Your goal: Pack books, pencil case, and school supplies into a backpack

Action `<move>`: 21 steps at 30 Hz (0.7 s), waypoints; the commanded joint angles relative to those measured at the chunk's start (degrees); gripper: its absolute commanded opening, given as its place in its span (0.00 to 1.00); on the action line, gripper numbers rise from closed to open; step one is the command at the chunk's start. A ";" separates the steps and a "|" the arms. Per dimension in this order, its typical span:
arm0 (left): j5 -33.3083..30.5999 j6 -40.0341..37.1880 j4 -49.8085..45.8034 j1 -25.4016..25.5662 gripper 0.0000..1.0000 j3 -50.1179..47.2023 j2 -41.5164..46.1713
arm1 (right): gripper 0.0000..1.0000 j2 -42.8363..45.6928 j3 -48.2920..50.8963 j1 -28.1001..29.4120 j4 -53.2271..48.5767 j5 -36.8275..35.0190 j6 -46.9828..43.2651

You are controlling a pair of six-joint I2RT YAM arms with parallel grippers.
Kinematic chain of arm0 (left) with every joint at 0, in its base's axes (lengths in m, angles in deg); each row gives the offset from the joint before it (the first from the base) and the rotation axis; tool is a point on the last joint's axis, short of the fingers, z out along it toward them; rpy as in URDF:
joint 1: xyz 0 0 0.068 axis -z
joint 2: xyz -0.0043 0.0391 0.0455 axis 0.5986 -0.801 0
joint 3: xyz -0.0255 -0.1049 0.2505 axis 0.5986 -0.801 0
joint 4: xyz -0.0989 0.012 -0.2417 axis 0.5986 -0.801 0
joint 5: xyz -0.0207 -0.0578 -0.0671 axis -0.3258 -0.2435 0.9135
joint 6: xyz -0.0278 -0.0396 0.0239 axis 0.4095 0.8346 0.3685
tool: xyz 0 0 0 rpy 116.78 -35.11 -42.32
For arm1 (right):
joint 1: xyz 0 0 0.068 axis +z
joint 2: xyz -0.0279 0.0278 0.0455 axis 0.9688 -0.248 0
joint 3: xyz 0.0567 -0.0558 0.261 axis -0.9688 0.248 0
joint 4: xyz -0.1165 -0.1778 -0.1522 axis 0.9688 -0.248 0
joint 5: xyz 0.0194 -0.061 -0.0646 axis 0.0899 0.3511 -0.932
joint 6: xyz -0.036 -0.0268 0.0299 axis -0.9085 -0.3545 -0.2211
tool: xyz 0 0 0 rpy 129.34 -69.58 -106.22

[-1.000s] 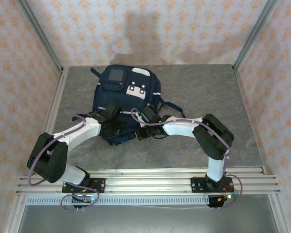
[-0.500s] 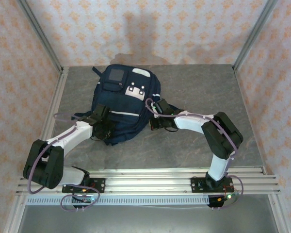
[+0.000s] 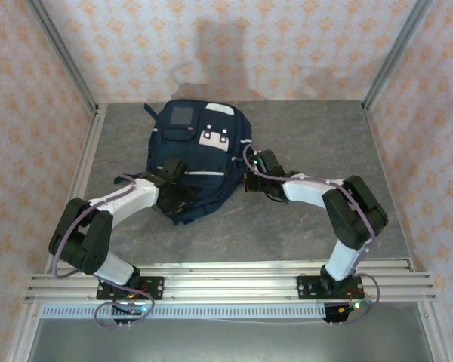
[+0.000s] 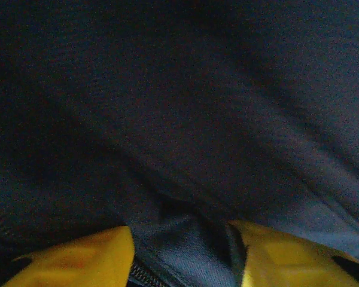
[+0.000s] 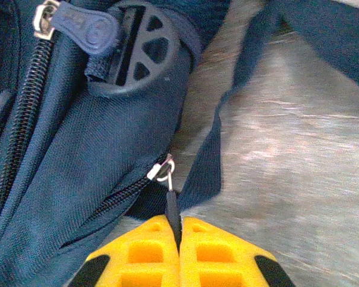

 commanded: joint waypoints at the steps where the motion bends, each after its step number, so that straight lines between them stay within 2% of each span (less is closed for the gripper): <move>1: 3.36 -6.66 -2.66 5.51 0.55 3.29 -2.96 | 0.00 6.70 3.66 -2.52 1.78 -13.09 3.64; 5: 4.91 -9.21 -2.34 9.25 0.60 5.70 -3.03 | 0.02 10.99 6.55 -2.61 0.61 -15.52 2.77; 6: 5.34 -9.91 -1.60 9.36 0.61 5.36 -2.08 | 0.18 11.76 6.47 -2.62 -0.68 -15.87 2.16; 8: 7.09 -10.88 2.00 9.47 0.66 3.63 1.00 | 0.37 13.73 6.42 -2.68 -2.37 -16.59 1.32; 9: 8.16 -11.47 3.71 9.55 0.95 2.73 2.68 | 0.44 15.24 6.60 -2.65 -2.93 -16.82 1.05; 10: 9.27 -12.46 4.89 9.61 1.00 2.16 4.18 | 0.49 16.64 6.62 -2.66 -3.19 -16.79 0.58; 12: 11.89 -15.68 6.44 9.74 1.00 1.85 7.84 | 0.65 20.22 6.33 -2.61 -4.41 -15.82 -0.94; 13: 11.07 -16.74 5.95 9.76 1.00 2.17 9.74 | 0.74 21.71 5.80 -2.61 -5.29 -15.46 -1.43; 14: 9.28 -18.29 4.83 9.75 1.00 2.88 12.04 | 0.89 23.35 5.21 -2.61 -6.16 -15.28 -1.88; 15: 7.41 -20.22 3.17 9.67 1.00 4.02 14.10 | 0.99 25.33 4.84 -2.61 -6.47 -14.53 -2.81; 16: 5.27 -22.10 1.25 9.52 1.00 5.63 15.63 | 0.99 26.70 4.50 -2.61 -6.57 -13.66 -3.89; 19: -7.59 -27.96 -4.42 8.82 1.00 10.07 20.19 | 0.99 30.97 3.10 -2.61 -7.01 -13.52 -6.50; 21: -25.09 -30.07 -5.90 8.86 1.00 10.78 23.65 | 0.99 32.62 2.94 -2.61 -6.36 -15.50 -8.66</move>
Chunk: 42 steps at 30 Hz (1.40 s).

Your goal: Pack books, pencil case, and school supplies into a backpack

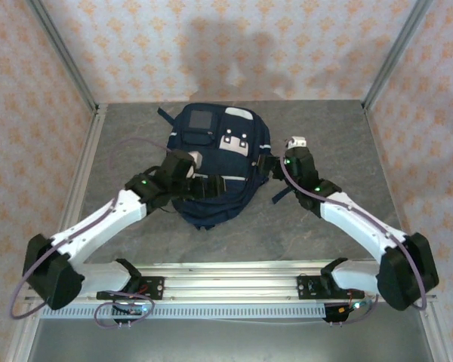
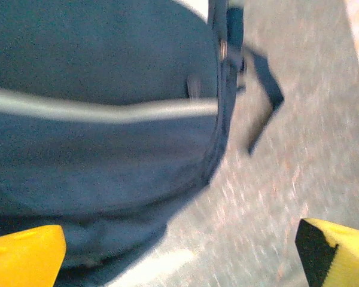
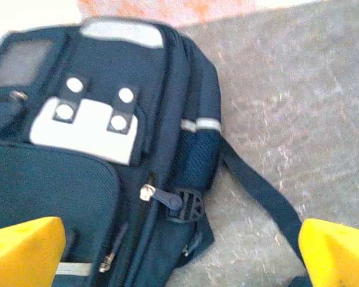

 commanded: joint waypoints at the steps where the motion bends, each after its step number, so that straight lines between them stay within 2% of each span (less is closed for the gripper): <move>1: -31.32 -7.12 -4.27 -0.57 1.00 1.48 5.45 | 0.99 3.16 -1.46 -0.07 0.24 -3.45 -5.66; 2: -41.42 -7.99 -2.15 -0.70 1.00 -0.56 7.11 | 0.99 3.85 -1.31 -0.08 0.73 -5.20 -7.14; 3: -46.45 -13.52 3.96 -0.99 1.00 -4.34 8.76 | 0.99 4.46 -0.68 -0.07 2.32 -6.91 -8.81; 4: -47.85 -18.96 10.24 -1.93 1.00 -7.77 9.93 | 0.99 5.37 0.48 -0.08 5.03 -8.97 -10.70; 5: -48.03 -24.64 17.17 -3.77 1.00 -11.85 10.76 | 0.99 6.44 2.72 -0.08 7.93 -11.37 -12.93; 7: -42.40 -29.11 25.58 -9.63 1.00 -17.93 11.38 | 0.99 8.03 8.50 -0.18 18.46 -14.28 -19.72; 8: -36.38 -29.04 27.37 -13.83 1.00 -20.24 11.11 | 0.99 7.89 12.59 -0.17 26.29 -15.81 -23.83; 9: -34.17 -26.84 28.40 -17.71 1.00 -22.07 10.37 | 0.99 6.68 16.71 -0.23 34.64 -18.40 -27.26; 10: -34.75 -24.70 29.41 -20.59 1.00 -23.46 9.27 | 0.99 5.07 19.42 -0.57 42.69 -20.36 -29.99; 12: -35.84 -23.95 30.45 -25.64 1.00 -25.46 5.86 | 0.99 2.67 19.39 -3.05 40.68 -20.22 -31.52; 14: -37.25 -24.23 34.22 -28.50 1.00 -27.92 2.50 | 0.99 -0.01 20.82 -4.16 43.68 -25.96 -28.39; 16: -37.49 -22.22 38.71 -30.62 1.00 -30.89 0.04 | 0.99 -1.93 22.03 -5.68 43.91 -26.31 -28.22; 17: -38.09 -20.10 41.40 -31.57 1.00 -32.34 -1.19 | 0.99 -2.96 22.43 -6.80 43.23 -27.38 -25.85; 18: -38.05 -18.67 40.15 -31.91 1.00 -31.66 -1.31 | 0.99 -3.79 22.20 -8.56 41.05 -30.11 -19.82; 19: -37.11 -18.78 44.66 -31.88 1.00 -33.07 -1.69 | 1.00 -4.26 22.08 -10.09 39.27 -31.78 -15.52; 20: -34.32 -18.93 50.78 -32.02 1.00 -35.01 -1.99 | 1.00 -4.75 22.82 -12.32 38.33 -31.09 -12.59; 21: -33.55 -18.11 55.90 -32.03 1.00 -36.79 -2.42 | 1.00 -5.10 24.01 -13.53 39.29 -28.60 -13.91; 22: -33.53 -17.94 58.65 -32.07 1.00 -37.63 -2.84 | 1.00 -5.86 25.78 -14.62 42.09 -25.74 -16.40; 23: -33.31 -18.48 56.87 -32.19 1.00 -36.51 -3.24 | 1.00 -6.72 27.37 -15.59 44.67 -24.32 -17.56; 24: -32.07 -21.45 59.23 -32.20 1.00 -36.18 -4.65 | 1.00 -7.86 28.22 -16.81 46.63 -23.46 -17.46; 25: -29.03 -24.68 60.87 -32.21 1.00 -35.70 -5.78 | 1.00 -8.18 28.10 -17.35 47.36 -23.87 -17.36; 27: -21.52 -29.67 64.37 -32.20 1.00 -35.18 -8.13 | 1.00 -8.12 27.14 -19.02 44.73 -20.19 -17.14; 29: -17.45 -32.08 69.80 -32.11 1.00 -36.36 -11.31 | 0.99 -8.92 26.15 -20.55 44.21 -18.16 -14.63; 32: -18.43 -31.93 79.97 -32.15 1.00 -38.28 -17.97 | 1.00 -10.33 23.25 -22.51 39.96 -15.51 -12.87; 34: -17.08 -32.23 72.15 -32.11 1.00 -34.78 -17.46 | 1.00 -11.80 21.13 -24.21 37.37 -11.71 -12.15; 37: -16.98 -33.47 72.37 -31.23 1.00 -34.15 -18.21 | 1.00 -14.00 19.48 -27.05 36.90 -4.89 -10.05; 39: -16.96 -33.38 71.94 -31.23 1.00 -33.99 -18.17 | 0.99 -17.45 22.78 -30.26 46.70 1.52 -8.38; 40: -16.94 -33.39 70.98 -31.23 1.00 -33.77 -17.91 | 0.99 -17.82 22.98 -30.42 48.15 2.88 -8.78; 41: -17.00 -33.46 71.75 -31.23 1.00 -33.91 -18.09 | 0.99 -18.04 22.31 -30.44 45.25 6.25 -10.34; 42: -16.97 -33.37 71.26 -31.23 1.00 -33.86 -17.94 | 0.99 -20.07 24.04 -30.23 49.76 9.39 -11.64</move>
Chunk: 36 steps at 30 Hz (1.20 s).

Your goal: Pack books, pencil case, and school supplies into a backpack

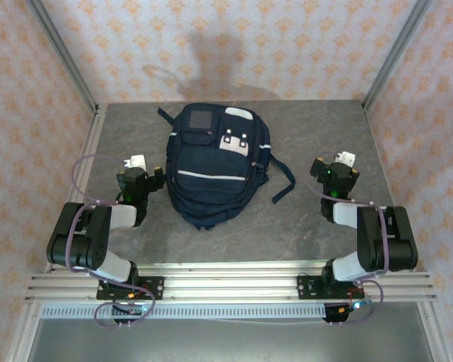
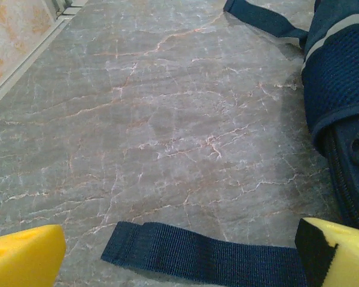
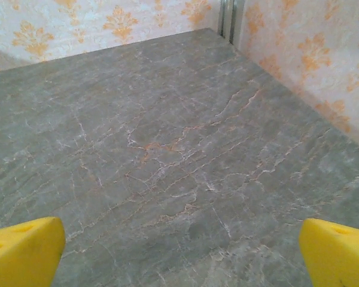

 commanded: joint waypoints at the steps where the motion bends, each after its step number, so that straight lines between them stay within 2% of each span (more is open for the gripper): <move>1: 0.46 -1.59 2.08 0.50 1.00 1.17 0.11 | 0.99 -4.66 4.63 -0.17 14.51 14.01 -0.72; 2: 0.44 -1.66 1.92 0.49 1.00 1.21 0.21 | 0.99 -4.53 6.27 -0.17 17.99 15.34 -1.37; 5: 0.50 -1.61 1.94 0.50 1.00 1.23 0.22 | 0.99 -3.40 4.70 -0.17 12.63 14.99 -1.50; 6: 0.51 -1.61 1.93 0.50 1.00 1.23 0.16 | 0.99 -4.40 3.48 -0.17 12.68 11.80 -0.01; 8: 0.50 -1.61 1.95 0.50 1.00 1.23 0.17 | 0.99 -2.84 1.20 0.80 5.09 7.13 0.18; 11: 0.51 -1.63 2.01 0.50 1.00 1.23 0.09 | 0.99 -3.71 2.63 3.74 9.20 2.82 -2.29; 36: 0.24 -1.73 2.00 0.68 1.00 1.15 0.16 | 0.99 -3.76 2.28 3.69 8.69 2.96 -2.09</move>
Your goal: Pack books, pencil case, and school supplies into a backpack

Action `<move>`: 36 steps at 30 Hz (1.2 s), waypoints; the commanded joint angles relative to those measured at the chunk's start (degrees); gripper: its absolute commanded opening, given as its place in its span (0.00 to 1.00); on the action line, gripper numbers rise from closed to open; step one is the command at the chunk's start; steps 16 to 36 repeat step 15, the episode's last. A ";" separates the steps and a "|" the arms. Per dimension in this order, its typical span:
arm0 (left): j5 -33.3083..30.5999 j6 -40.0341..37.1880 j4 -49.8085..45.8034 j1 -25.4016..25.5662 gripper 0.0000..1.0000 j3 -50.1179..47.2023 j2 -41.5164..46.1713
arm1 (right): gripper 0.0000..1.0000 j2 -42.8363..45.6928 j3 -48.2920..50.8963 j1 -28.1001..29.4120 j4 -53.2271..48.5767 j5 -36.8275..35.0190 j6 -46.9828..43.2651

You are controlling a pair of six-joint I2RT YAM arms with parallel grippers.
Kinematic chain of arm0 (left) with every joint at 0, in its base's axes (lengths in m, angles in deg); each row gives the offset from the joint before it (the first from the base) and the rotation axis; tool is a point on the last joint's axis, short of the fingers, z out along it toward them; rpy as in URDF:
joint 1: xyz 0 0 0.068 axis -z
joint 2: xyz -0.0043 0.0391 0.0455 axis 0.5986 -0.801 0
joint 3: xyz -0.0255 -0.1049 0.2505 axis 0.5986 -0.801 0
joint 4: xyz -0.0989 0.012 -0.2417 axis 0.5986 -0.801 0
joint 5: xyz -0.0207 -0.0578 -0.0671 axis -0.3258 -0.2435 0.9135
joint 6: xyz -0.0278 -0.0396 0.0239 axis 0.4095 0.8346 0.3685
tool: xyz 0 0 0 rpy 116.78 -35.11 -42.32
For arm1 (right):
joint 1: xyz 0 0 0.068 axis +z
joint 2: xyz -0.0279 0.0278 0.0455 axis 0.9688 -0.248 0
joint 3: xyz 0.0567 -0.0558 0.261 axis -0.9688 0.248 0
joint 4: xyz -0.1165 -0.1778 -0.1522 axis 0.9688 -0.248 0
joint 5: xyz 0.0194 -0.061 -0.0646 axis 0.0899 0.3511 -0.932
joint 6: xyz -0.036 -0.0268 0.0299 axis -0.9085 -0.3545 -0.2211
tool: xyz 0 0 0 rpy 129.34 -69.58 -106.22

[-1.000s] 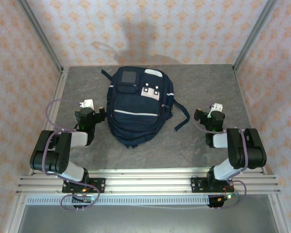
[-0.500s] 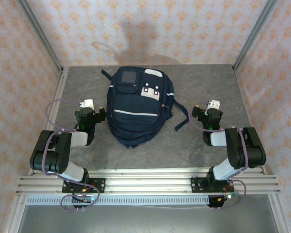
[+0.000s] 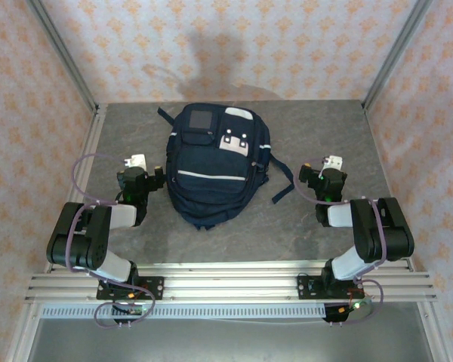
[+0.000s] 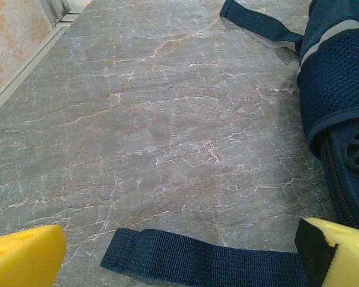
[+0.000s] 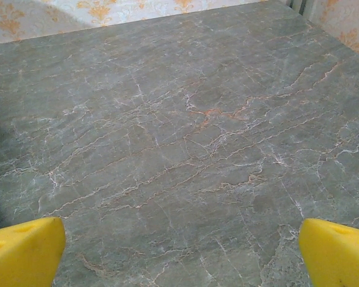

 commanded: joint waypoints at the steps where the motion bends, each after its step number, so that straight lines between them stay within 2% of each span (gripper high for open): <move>1: 0.02 -0.85 1.67 0.66 1.00 1.04 0.08 | 0.99 -0.11 -0.67 -0.24 1.11 -1.04 -0.49; 36: 0.23 -0.98 1.59 0.66 1.00 1.12 0.08 | 0.99 -0.04 -0.67 -0.24 1.15 -1.04 -0.51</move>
